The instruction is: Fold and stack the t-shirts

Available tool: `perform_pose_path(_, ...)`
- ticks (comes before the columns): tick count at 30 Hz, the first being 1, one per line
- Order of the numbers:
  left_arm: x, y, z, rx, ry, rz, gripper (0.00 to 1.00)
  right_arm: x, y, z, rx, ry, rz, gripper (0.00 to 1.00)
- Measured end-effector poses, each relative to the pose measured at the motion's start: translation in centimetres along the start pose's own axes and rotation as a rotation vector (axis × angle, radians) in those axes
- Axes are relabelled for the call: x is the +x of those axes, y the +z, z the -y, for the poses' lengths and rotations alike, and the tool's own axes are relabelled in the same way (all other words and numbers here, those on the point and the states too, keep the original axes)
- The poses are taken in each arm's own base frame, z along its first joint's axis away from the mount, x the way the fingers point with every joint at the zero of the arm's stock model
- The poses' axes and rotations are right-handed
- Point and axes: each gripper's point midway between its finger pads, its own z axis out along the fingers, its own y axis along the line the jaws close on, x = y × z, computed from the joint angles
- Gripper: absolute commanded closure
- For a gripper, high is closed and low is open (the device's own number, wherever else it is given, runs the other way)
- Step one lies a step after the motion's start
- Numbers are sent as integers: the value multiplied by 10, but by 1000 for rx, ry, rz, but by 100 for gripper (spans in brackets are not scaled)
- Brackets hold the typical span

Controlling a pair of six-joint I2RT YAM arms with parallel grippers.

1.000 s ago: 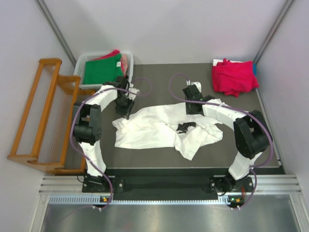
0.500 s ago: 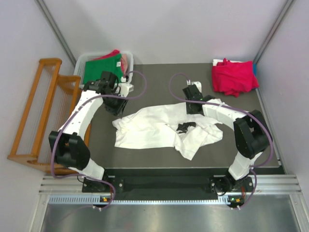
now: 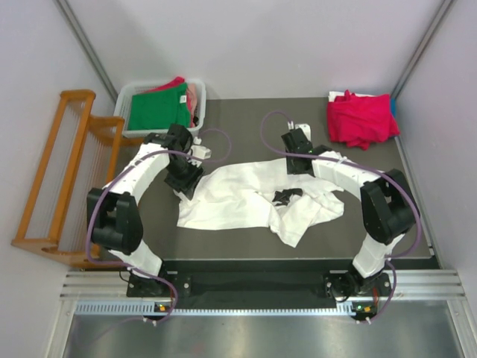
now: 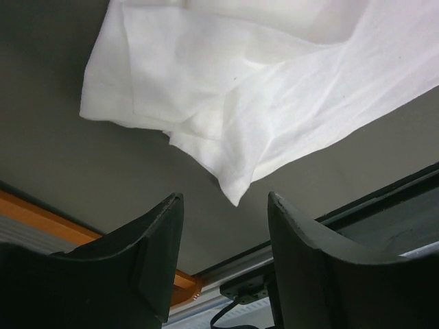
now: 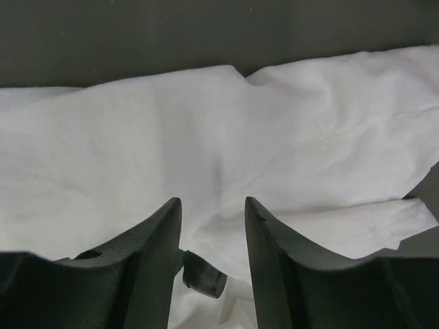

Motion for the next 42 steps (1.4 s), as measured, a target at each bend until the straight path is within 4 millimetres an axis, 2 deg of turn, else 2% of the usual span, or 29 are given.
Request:
perform_pose_path(4,-7,5,18,4,57,-7,41,-10,3,-4,-2,7,13,52)
perform_pose_path(9,-13,8,39,13,113,-5,41,-1,17,-8,8,-6,-24,53)
perform_pose_path(13,-16,20,31,-39,94,27,41,4,20,-8,9,-13,-42,56)
perform_pose_path(18,2,35,27,-68,62,29,43,10,21,-8,5,-5,-51,57)
perform_pose_path(23,-3,38,26,-75,57,57,44,30,22,-6,1,-2,-96,57)
perform_pose_path(27,-5,48,21,-88,56,57,44,37,23,-10,-21,15,-114,57)
perform_pose_path(34,9,91,6,-114,43,-76,45,36,24,-11,-25,26,-111,57)
perform_pose_path(42,8,91,3,-108,31,-166,44,29,25,-10,-25,48,-106,58)
